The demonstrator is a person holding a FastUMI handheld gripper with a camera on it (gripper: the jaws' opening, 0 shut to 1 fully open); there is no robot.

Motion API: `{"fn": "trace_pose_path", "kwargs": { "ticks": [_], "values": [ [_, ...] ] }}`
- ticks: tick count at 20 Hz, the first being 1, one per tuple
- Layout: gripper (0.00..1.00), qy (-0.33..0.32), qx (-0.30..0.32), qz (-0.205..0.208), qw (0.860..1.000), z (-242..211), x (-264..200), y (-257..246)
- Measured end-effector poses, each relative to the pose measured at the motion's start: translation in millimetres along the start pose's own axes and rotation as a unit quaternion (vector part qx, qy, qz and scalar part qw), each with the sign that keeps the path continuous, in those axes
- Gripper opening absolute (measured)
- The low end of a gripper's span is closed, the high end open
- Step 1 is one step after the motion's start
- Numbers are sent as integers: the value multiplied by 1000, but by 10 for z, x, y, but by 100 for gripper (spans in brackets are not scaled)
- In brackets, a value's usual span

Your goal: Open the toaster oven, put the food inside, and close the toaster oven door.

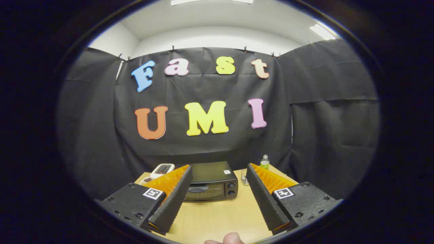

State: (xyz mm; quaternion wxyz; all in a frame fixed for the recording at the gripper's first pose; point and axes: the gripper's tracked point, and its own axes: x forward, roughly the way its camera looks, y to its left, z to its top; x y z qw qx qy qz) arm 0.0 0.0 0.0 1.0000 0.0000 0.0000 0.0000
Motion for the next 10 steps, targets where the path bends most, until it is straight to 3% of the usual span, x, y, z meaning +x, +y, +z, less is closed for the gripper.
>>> {"fn": "trace_pose_path", "kwargs": {
  "ticks": [10],
  "values": [
    [100, 10, 22, -12, 1000, -54, 70, -85]
  ]
}}
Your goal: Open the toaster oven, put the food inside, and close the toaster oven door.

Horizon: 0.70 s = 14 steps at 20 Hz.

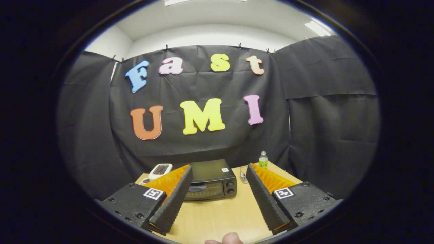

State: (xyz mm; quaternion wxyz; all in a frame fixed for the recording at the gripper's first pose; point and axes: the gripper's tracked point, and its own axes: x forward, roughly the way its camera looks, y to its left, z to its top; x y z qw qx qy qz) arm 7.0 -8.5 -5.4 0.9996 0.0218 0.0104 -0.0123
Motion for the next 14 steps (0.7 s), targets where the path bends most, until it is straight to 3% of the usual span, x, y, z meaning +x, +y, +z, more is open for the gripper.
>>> {"fn": "trace_pose_path", "kwargs": {
  "ticks": [14],
  "values": [
    [100, 18, -2, 13, 1000, -83, 88, -36]
  ]
}}
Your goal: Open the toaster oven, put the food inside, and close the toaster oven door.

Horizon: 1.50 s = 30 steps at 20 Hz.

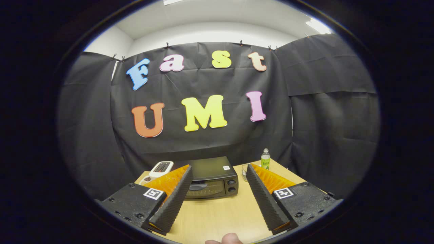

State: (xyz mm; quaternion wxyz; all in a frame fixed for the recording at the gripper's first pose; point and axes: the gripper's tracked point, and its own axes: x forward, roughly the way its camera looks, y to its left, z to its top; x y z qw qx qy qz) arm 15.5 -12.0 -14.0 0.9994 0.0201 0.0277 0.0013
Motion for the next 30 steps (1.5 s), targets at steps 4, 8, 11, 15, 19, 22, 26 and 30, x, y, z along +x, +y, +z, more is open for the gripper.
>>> {"fn": "trace_pose_path", "kwargs": {
  "ticks": [4, 8, 11, 15, 19, 22, 26, 30],
  "values": [
    [100, 5, -3, 4, 1000, -30, 47, -44],
    [100, 14, -4, 16, 1000, -81, 168, -13],
    [100, 20, -6, 26, 999, -142, 294, 71],
    [100, 39, -5, 47, 998, -313, 570, 243],
    [100, 65, -6, 63, 996, -619, 979, 402],
    [100, 89, 0, 71, 993, -906, 1372, 538],
    [100, 111, -4, 76, 991, -1252, 1932, 738],
    [100, 127, -29, 77, 988, -1602, 2377, 894]
  ]
}}
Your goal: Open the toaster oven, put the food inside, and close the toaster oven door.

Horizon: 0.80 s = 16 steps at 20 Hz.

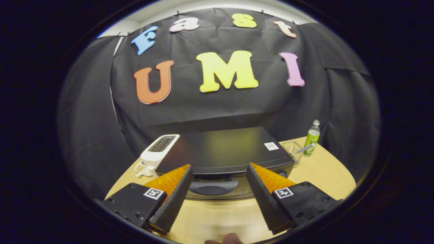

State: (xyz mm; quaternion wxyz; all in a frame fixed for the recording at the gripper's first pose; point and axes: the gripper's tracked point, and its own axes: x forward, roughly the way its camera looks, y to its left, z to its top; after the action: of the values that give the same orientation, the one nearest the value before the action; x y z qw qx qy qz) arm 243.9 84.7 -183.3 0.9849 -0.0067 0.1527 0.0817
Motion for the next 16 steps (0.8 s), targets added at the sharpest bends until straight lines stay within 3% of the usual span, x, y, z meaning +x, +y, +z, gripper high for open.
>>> {"fn": "trace_pose_path", "kwargs": {
  "ticks": [7, 16],
  "values": [
    [100, 17, -30, -12, 999, -280, 368, 47],
    [100, 30, -39, -4, 999, -552, 87, 40]
  ]
}}
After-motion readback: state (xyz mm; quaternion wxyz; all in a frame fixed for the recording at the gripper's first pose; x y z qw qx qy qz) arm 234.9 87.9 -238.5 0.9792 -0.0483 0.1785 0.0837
